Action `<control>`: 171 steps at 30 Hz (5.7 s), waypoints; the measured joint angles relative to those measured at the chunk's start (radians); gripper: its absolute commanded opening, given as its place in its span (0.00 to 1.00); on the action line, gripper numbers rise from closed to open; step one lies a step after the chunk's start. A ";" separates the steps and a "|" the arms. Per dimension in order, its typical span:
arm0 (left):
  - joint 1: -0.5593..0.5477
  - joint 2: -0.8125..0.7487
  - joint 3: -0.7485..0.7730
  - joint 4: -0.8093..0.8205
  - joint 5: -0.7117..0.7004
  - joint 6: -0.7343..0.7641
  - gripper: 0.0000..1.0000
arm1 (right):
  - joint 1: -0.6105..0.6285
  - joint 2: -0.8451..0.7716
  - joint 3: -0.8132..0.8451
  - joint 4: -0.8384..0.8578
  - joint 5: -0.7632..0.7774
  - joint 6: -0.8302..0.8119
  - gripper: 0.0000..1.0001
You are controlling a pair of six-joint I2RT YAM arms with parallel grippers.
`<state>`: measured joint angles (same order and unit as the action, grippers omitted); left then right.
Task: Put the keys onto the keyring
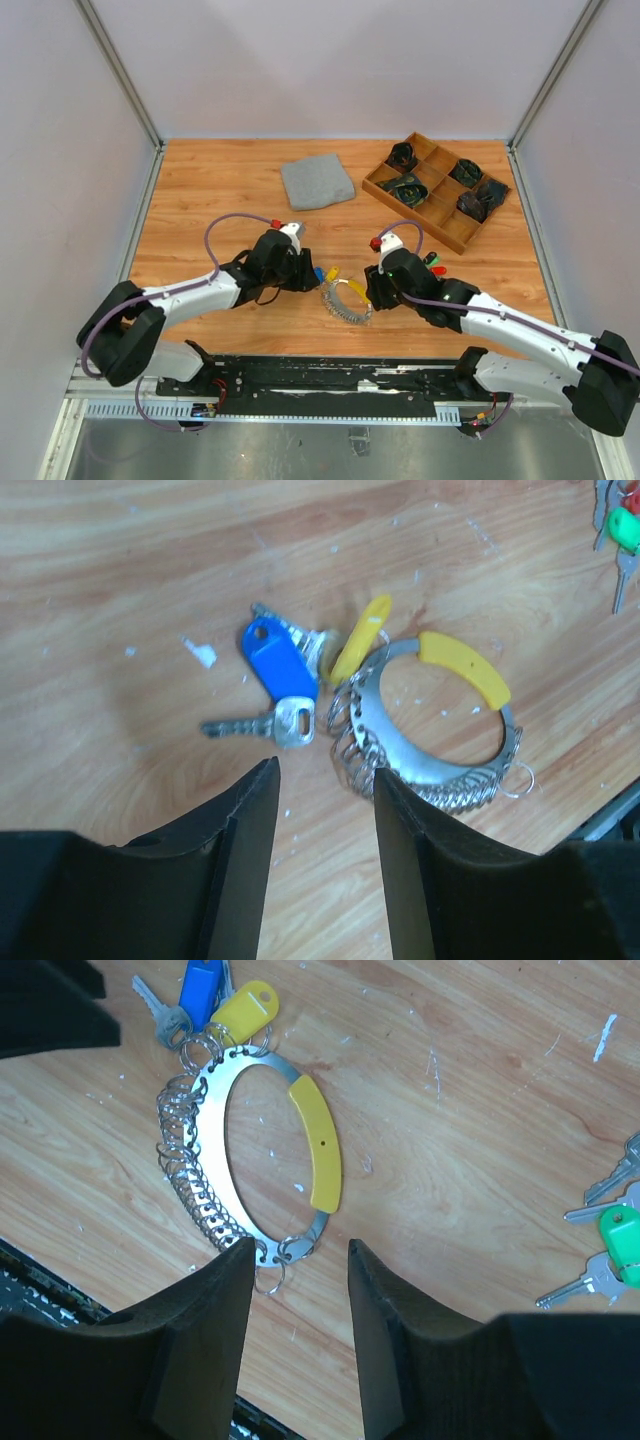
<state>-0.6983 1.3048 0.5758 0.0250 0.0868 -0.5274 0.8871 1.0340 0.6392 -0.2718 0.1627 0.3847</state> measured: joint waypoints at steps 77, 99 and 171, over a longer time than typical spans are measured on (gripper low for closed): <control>-0.216 -0.005 0.344 -0.208 0.054 0.489 0.01 | -0.002 -0.649 -0.105 -0.064 0.026 0.019 0.50; -0.448 -0.024 0.598 -0.491 -0.083 0.776 0.00 | -0.002 -0.669 0.152 -0.285 0.000 0.067 0.51; -0.673 0.031 0.564 -0.465 -0.319 0.845 0.10 | -0.014 -0.211 0.019 -0.133 -0.172 1.158 0.01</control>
<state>-1.3708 1.3354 1.1400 -0.4400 -0.2321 0.3176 0.8734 0.8227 0.6586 -0.4046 -0.0093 1.5425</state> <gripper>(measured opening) 0.048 0.103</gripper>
